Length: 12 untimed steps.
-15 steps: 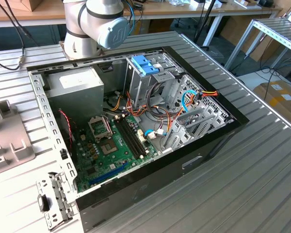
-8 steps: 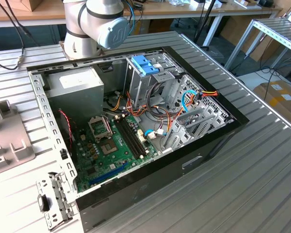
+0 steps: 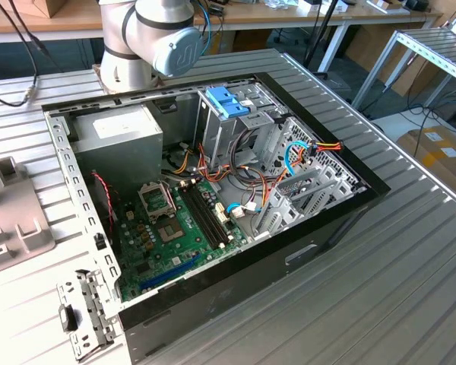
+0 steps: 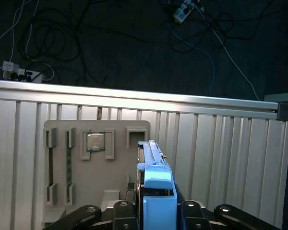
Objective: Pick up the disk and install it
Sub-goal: 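Pick up the disk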
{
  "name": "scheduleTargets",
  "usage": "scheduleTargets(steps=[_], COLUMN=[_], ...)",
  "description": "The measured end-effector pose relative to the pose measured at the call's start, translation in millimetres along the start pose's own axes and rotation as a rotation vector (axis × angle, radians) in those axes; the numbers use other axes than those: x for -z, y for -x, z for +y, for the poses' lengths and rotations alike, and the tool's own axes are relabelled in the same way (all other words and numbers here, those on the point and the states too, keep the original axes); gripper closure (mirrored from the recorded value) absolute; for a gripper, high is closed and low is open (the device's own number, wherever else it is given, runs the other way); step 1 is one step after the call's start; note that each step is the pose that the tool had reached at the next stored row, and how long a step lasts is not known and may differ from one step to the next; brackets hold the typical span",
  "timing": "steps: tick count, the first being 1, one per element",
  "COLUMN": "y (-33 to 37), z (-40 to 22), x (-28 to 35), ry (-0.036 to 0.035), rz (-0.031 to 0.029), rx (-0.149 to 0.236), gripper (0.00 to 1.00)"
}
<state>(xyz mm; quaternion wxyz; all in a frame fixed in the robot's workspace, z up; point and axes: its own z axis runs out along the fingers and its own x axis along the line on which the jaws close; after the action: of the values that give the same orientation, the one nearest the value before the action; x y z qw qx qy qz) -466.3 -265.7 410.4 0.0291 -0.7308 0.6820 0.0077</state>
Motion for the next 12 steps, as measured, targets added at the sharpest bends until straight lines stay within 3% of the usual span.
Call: scheduleTargets(steps=[12], y=[0.6], z=[-0.4], x=[12.8], ry=[0.0], rz=[-0.0009], rx=[0.0], gripper=[0.63])
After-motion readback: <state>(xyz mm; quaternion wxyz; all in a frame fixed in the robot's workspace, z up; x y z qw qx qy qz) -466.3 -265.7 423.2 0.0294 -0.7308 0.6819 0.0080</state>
